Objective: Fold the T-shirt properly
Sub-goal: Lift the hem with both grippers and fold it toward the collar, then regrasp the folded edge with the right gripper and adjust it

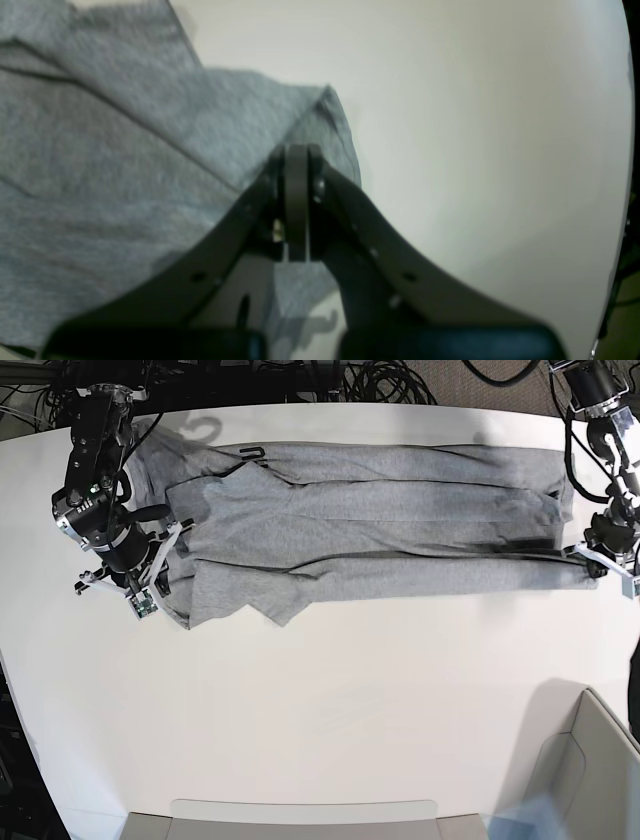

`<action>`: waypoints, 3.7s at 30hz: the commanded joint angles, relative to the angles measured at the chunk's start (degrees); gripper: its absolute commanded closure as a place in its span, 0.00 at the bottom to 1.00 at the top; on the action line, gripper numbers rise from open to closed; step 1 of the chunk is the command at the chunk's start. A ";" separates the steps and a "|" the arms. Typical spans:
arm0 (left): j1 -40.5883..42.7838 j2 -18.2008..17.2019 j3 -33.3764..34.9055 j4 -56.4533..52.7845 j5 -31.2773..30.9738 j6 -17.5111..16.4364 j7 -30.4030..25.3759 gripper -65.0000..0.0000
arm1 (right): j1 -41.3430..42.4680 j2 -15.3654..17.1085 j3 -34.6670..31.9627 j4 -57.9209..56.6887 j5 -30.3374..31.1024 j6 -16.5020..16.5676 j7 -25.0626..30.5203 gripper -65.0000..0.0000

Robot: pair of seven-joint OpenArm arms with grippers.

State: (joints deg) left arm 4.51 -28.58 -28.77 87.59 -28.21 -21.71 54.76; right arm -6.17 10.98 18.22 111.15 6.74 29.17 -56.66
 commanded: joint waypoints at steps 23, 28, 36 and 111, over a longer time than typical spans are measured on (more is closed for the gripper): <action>1.68 0.40 -0.19 3.62 -0.50 -0.13 1.28 1.00 | 7.98 0.49 1.96 -11.77 0.51 7.36 1.59 0.71; 1.42 1.81 -0.28 3.62 -0.50 -0.13 1.46 1.00 | 12.37 -0.13 -3.32 -21.44 0.51 7.18 6.60 0.75; 1.42 2.25 -0.28 3.62 -0.50 -0.13 1.37 1.00 | 15.36 -1.71 -4.28 -29.79 0.25 7.01 9.06 0.75; -0.69 4.01 -0.02 3.44 -0.50 -0.13 1.90 1.00 | 23.71 -0.21 -6.48 -43.86 0.07 6.92 12.93 1.00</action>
State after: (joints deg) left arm 4.51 -23.64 -28.62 90.11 -28.29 -21.91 57.45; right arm 16.14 10.15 11.55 66.06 6.07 35.81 -44.75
